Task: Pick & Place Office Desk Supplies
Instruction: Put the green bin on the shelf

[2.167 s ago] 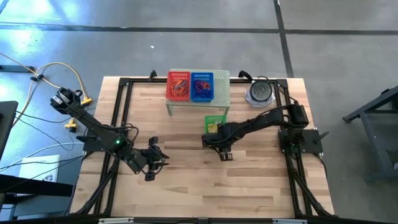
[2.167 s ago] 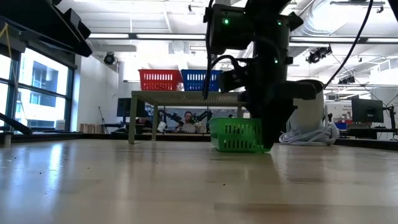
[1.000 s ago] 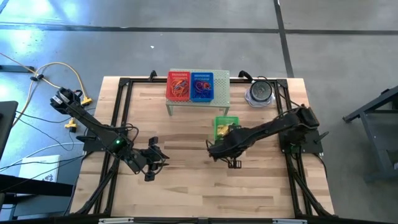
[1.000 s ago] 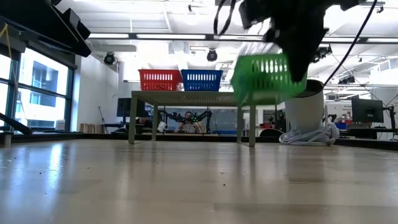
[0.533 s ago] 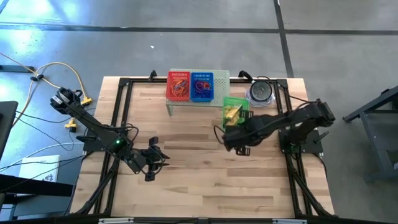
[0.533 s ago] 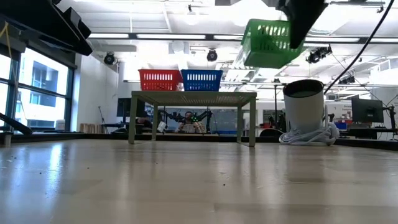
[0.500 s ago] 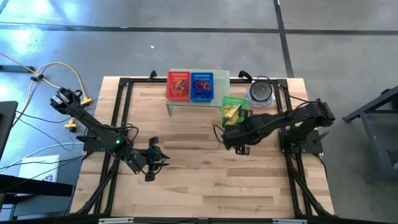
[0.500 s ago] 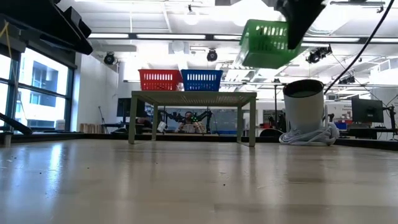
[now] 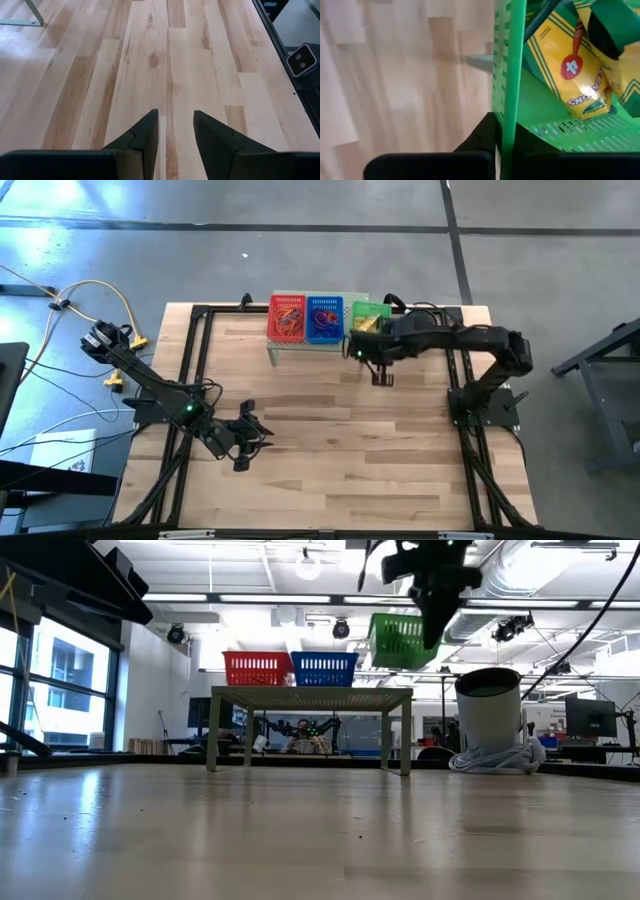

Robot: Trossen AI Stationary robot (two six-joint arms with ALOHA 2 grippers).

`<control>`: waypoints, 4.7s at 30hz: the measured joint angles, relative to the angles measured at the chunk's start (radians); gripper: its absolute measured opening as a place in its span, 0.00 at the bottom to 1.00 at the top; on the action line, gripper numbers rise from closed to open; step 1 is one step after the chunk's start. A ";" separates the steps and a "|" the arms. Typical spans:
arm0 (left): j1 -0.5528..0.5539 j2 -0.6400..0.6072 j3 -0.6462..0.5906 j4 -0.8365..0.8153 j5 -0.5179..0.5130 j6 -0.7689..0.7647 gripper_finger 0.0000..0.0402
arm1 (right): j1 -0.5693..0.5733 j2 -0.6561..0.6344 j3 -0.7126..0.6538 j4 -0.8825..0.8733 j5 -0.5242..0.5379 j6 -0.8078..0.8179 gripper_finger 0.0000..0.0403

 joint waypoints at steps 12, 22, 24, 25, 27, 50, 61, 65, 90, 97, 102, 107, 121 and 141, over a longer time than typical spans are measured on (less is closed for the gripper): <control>0.047 0.000 0.000 0.014 -0.004 -0.001 0.29 | -0.169 0.002 0.000 0.106 -0.102 -0.182 0.01; 0.053 0.000 0.000 0.014 -0.003 -0.002 0.29 | -0.242 0.002 0.000 0.129 -0.139 -0.240 0.01; 0.053 0.000 0.000 0.013 -0.003 -0.004 0.29 | -0.252 0.002 0.000 0.128 -0.160 -0.240 0.01; 0.053 0.000 0.000 0.014 -0.003 -0.005 0.29 | -0.255 0.002 -0.001 0.128 -0.161 -0.240 0.01; 0.053 0.000 0.000 0.013 -0.002 -0.004 0.29 | -0.256 0.002 0.000 0.133 -0.159 -0.243 0.01; 0.054 0.000 0.000 0.017 0.000 0.038 0.29 | -0.252 0.042 -0.068 0.221 -0.176 -0.314 0.01; 0.081 0.000 0.000 0.021 -0.003 0.043 0.29 | -0.245 0.052 -0.068 0.223 -0.175 -0.319 0.01; 0.080 0.000 0.000 0.021 -0.003 0.045 0.29 | -0.244 0.053 -0.068 0.236 -0.178 -0.337 0.01; 0.081 0.000 0.000 0.021 -0.002 0.105 0.29 | -0.241 0.053 -0.068 0.266 -0.157 -0.317 0.01; 0.081 0.000 0.000 0.021 -0.002 0.120 0.29 | -0.220 0.053 -0.068 0.262 -0.156 -0.321 0.01; 0.081 0.000 0.000 0.021 -0.002 0.122 0.29 | -0.203 0.053 -0.068 0.261 -0.147 -0.356 0.03; 0.081 0.000 0.000 0.021 -0.002 0.122 0.29 | -0.193 0.053 -0.068 0.259 -0.106 -0.402 0.05; 0.081 0.000 0.000 0.022 -0.002 0.121 0.29 | -0.189 0.053 -0.068 0.276 -0.103 -0.416 0.05; 0.078 0.000 0.000 0.022 -0.001 0.175 0.29 | -0.182 0.052 -0.068 0.280 -0.099 -0.415 0.05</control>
